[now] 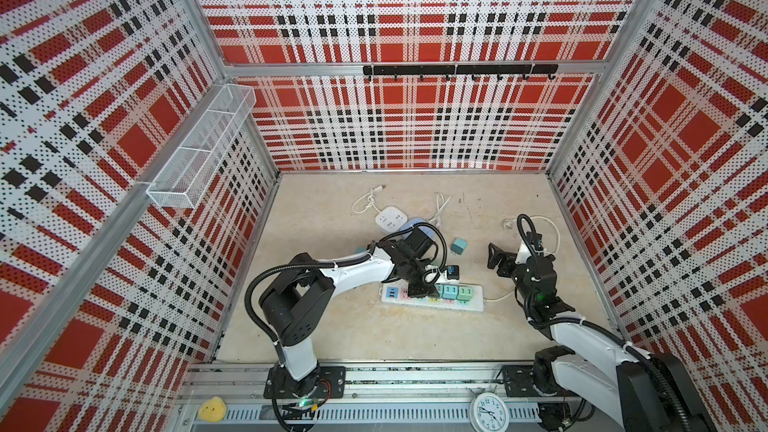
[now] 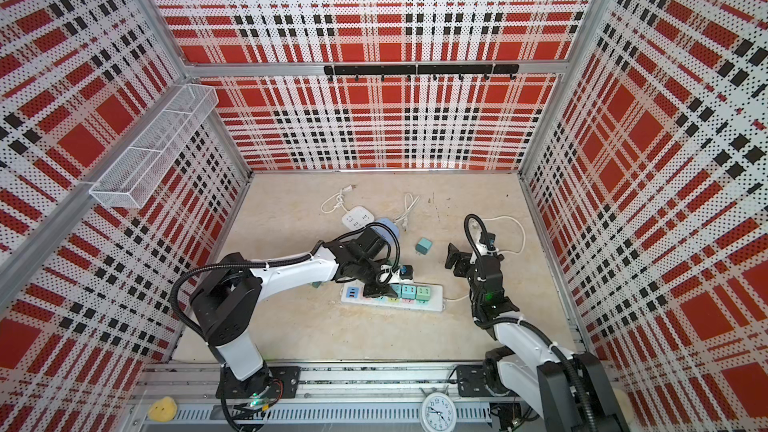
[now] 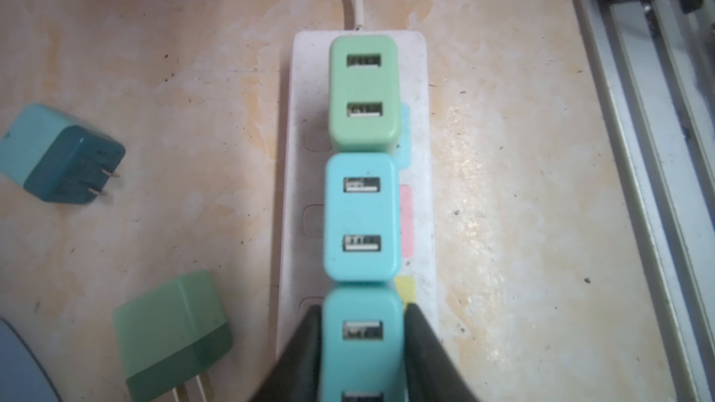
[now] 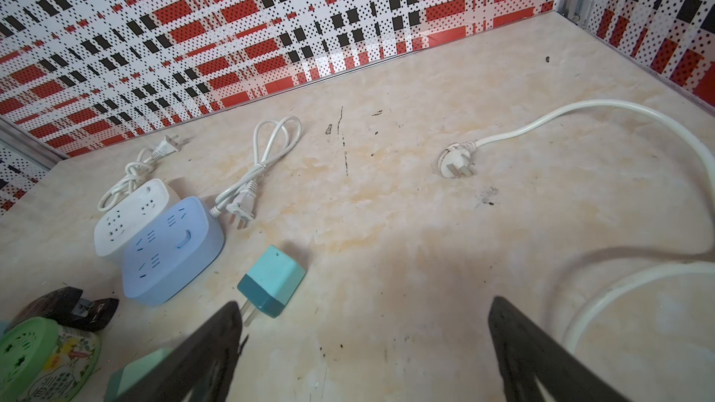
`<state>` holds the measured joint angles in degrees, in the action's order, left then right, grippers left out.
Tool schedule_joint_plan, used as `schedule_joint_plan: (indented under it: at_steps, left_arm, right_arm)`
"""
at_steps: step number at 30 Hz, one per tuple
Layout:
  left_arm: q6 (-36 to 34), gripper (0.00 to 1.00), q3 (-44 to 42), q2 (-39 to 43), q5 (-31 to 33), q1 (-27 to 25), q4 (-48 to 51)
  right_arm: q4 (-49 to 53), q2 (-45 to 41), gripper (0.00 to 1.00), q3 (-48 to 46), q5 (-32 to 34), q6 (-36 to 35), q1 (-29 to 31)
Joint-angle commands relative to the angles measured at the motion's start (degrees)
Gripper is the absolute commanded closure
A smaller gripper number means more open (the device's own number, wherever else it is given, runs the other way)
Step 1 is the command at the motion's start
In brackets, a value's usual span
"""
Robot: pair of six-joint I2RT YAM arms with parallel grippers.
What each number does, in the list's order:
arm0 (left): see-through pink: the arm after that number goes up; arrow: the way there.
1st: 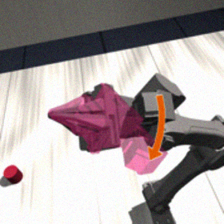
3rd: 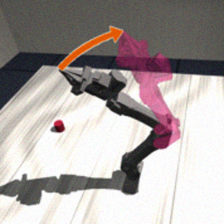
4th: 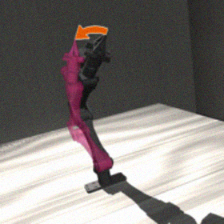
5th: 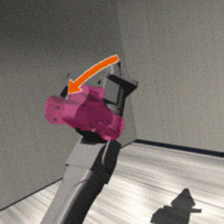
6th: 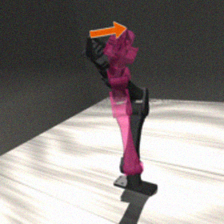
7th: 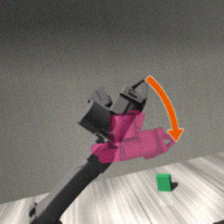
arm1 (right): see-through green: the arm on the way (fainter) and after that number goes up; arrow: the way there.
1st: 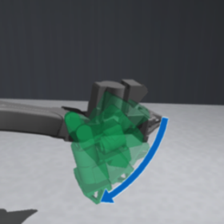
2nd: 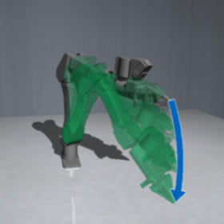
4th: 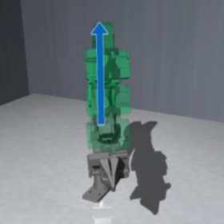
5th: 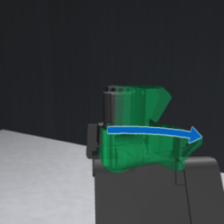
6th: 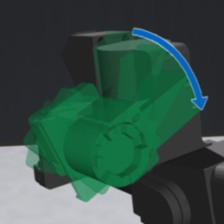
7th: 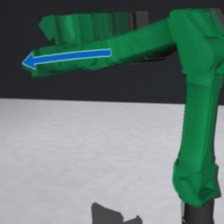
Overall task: Insert the plug
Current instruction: 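Open the left gripper and withdraw it from the strip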
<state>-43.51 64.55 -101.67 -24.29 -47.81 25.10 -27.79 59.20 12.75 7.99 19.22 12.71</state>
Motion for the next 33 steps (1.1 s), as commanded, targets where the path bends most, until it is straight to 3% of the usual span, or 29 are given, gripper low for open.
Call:
schedule_joint_plan:
  at_steps: [1, 7, 11, 15, 17, 20, 26, 30, 33]
  left_arm:
    - [-0.27, 0.00, -0.39, 2.57, 1.49, -0.35, -1.20]
    - [6.32, 0.00, -4.10, 15.06, 1.37, -0.35, -7.64]
    - [14.26, 0.01, -14.05, 27.28, 4.01, -0.28, -20.41]
    - [30.12, 0.01, -29.76, 40.92, 13.88, 2.68, -40.87]
    - [38.35, 0.01, -35.00, 46.27, 18.97, 6.50, -45.61]
    - [42.19, 0.01, -39.88, 52.36, 21.09, 13.30, -43.77]
    - [47.03, 0.01, -49.00, 56.08, 35.28, 21.59, -46.85]
    - [53.36, 0.00, -50.17, 58.05, 42.96, 24.80, -45.65]
    - [50.24, 0.01, -49.20, 59.84, 43.64, 24.82, -42.97]
  right_arm:
    - [-0.85, -0.72, 0.00, 1.26, 0.67, 0.67, -0.21]
    - [0.26, 0.71, 0.00, 2.53, 0.08, 0.37, -0.23]
    - [1.88, -1.12, 0.00, 2.17, 2.12, 1.30, -0.24]
    - [0.65, -1.85, 0.00, 1.27, 1.38, 0.90, -0.23]
    - [0.28, -1.10, 0.00, 1.56, 1.50, 0.80, -0.23]
    - [-0.37, 1.59, 0.00, 2.89, 1.44, 0.56, -0.23]
    - [3.10, 5.78, 0.00, 6.91, -0.62, 0.07, -0.23]
    - [8.06, 5.71, 0.01, 9.08, -1.49, 0.63, -0.23]
    - [11.96, 4.87, 0.06, 10.31, -1.20, 1.35, -0.15]
